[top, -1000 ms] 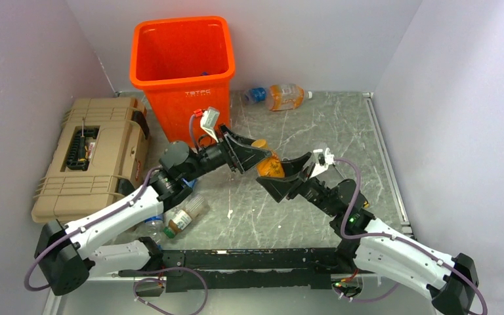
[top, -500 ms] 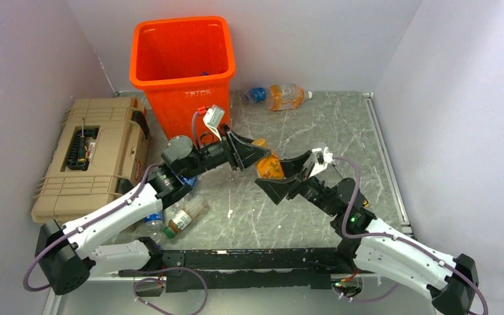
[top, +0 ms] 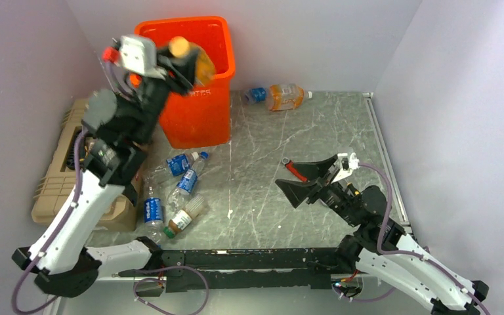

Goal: Put the plastic bottles in the bin
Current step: Place the plastic bottle in the trash bin.

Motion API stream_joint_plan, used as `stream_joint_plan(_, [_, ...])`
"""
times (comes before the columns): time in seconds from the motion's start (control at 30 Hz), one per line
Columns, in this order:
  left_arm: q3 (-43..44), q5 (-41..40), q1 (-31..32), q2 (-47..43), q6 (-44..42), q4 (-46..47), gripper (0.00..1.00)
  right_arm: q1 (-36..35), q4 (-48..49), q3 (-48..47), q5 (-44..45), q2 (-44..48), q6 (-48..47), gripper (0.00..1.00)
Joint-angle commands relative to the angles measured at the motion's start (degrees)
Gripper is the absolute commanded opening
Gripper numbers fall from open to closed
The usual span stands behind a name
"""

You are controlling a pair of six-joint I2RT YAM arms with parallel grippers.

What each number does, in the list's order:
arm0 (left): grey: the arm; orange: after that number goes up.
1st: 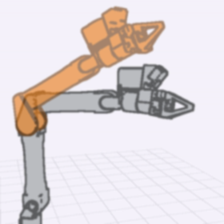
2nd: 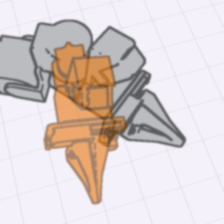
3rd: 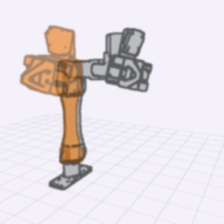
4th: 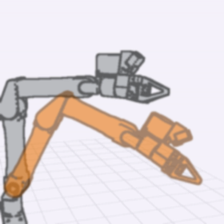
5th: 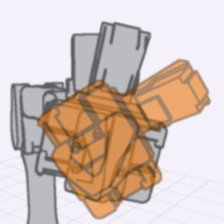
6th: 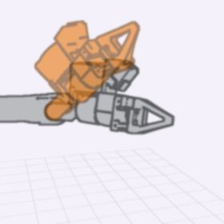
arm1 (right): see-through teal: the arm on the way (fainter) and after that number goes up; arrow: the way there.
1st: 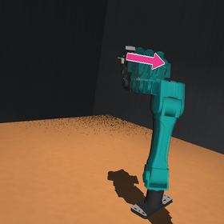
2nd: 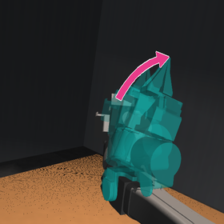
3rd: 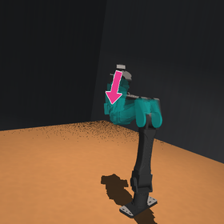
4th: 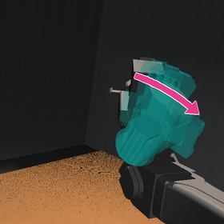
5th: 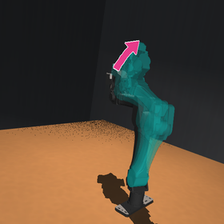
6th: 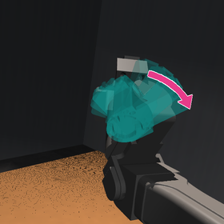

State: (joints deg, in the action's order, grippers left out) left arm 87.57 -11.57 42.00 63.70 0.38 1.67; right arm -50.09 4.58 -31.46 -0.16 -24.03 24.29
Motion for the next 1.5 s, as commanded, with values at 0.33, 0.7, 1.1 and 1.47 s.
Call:
stream_joint_plan(0.33, [18.6,13.4,-36.3,27.1,15.8,-4.9,0.00,-0.2,-9.4,6.4,14.0,3.6,6.7,0.99])
stream_joint_plan(0.7, [19.1,14.4,-36.2,32.1,23.4,-8.4,0.94,-0.2,-14.2,8.2,18.2,10.0,6.0,0.98])
stream_joint_plan(1.1, [1.0,5.2,-21.5,2.6,11.8,-11.7,0.99,-0.1,-14.3,8.2,22.8,7.4,7.8,1.00])
stream_joint_plan(1.47, [-25.9,7.0,-19.6,-20.0,5.6,-31.6,0.99,0.0,-9.5,10.8,32.8,-2.9,14.7,1.00])
